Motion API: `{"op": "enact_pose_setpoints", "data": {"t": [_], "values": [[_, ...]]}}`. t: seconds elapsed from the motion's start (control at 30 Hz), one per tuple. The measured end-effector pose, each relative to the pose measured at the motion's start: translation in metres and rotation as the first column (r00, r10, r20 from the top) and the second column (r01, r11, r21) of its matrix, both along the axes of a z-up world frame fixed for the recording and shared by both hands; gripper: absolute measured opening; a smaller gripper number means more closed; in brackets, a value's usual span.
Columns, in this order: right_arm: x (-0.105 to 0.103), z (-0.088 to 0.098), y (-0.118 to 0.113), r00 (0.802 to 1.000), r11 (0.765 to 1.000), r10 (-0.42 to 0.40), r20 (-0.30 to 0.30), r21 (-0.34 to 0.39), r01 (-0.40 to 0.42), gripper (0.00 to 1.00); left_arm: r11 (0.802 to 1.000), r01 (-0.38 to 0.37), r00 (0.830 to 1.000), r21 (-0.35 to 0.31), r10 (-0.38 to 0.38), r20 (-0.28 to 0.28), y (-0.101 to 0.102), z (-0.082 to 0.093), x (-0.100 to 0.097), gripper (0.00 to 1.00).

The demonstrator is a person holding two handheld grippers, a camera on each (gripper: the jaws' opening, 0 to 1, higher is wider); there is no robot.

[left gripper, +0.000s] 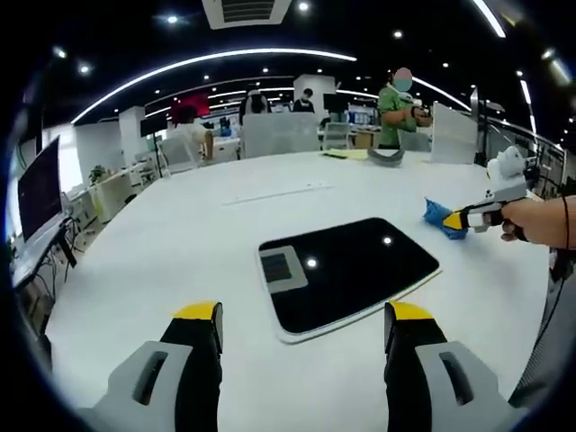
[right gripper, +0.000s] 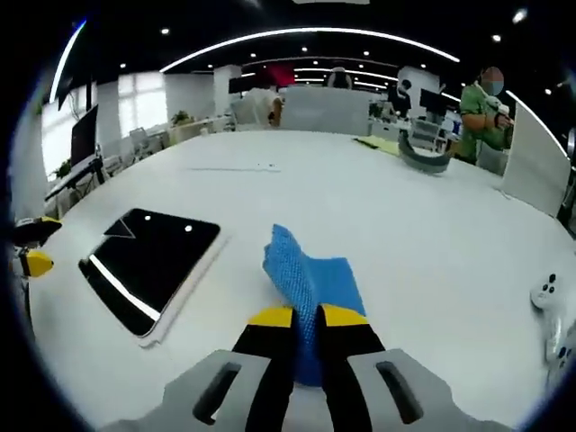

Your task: Wipe the mirror surface with the cleaning cloth until all visible marks leave the cleaned area.

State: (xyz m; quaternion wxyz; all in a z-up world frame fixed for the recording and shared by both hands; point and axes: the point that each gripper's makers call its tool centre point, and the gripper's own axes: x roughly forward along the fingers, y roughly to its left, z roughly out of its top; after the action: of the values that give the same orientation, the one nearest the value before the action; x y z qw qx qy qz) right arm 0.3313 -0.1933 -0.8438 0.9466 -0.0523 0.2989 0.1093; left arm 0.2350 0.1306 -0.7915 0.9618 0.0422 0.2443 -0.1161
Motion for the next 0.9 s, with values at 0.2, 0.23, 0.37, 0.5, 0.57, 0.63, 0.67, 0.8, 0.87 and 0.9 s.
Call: {"op": "enact_pose_setpoints", "data": {"t": [0.2, 0.23, 0.37, 0.5, 0.57, 0.63, 0.67, 0.8, 0.87, 0.9], "values": [[-0.003, 0.019, 0.008, 0.999, 0.993, 0.039, 0.035, 0.109, -0.043, 0.23, 1.000, -0.003, 1.000, 0.003, 0.003, -0.004, 0.001, -0.001, 0.000, 0.73], [-0.002, 0.027, 0.007, 0.998, 0.990, 0.034, 0.057, 0.133, -0.042, 0.24, 1.000, -0.003, 1.000, 0.002, 0.003, -0.004, 0.001, -0.001, 0.000, 0.73], [-0.001, 0.053, 0.002, 0.992, 0.989, -0.019, 0.126, 0.150, 0.000, 0.20, 1.000, -0.004, 1.000, 0.006, 0.004, -0.006, 0.001, -0.002, 0.000, 0.73], [-0.002, 0.025, -0.019, 0.999, 0.998, -0.040, 0.035, 0.048, 0.038, 0.17, 1.000, -0.003, 1.000, 0.009, 0.003, -0.010, 0.001, -0.003, -0.001, 0.73], [-0.001, 0.020, -0.011, 0.999, 0.999, -0.003, 0.043, 0.034, 0.002, 0.17, 1.000, -0.005, 1.000, 0.012, 0.005, -0.013, 0.002, -0.004, -0.001, 0.73], [-0.002, 0.012, -0.001, 0.998, 0.998, 0.062, 0.032, -0.018, -0.061, 0.16, 1.000, -0.009, 1.000, 0.012, 0.010, -0.019, 0.003, -0.005, -0.001, 0.73], [-0.001, 0.008, 0.000, 0.998, 0.998, 0.059, 0.023, -0.018, -0.058, 0.16, 1.000, -0.010, 1.000, 0.012, 0.010, -0.021, 0.004, -0.006, -0.001, 0.73], [0.011, 0.007, -0.014, 0.999, 0.999, 0.018, 0.040, -0.051, -0.016, 0.15, 1.000, -0.005, 1.000, 0.019, 0.006, -0.030, 0.003, -0.008, -0.002, 0.72], [0.016, 0.007, -0.019, 0.999, 1.000, -0.008, 0.035, -0.025, 0.008, 0.15, 1.000, -0.003, 0.999, 0.022, 0.004, -0.033, 0.002, -0.009, -0.002, 0.72], [0.018, 0.007, -0.026, 0.999, 0.999, -0.033, 0.040, -0.034, 0.035, 0.15, 1.000, -0.002, 0.999, 0.022, 0.003, -0.035, 0.002, -0.010, -0.003, 0.72]]}}
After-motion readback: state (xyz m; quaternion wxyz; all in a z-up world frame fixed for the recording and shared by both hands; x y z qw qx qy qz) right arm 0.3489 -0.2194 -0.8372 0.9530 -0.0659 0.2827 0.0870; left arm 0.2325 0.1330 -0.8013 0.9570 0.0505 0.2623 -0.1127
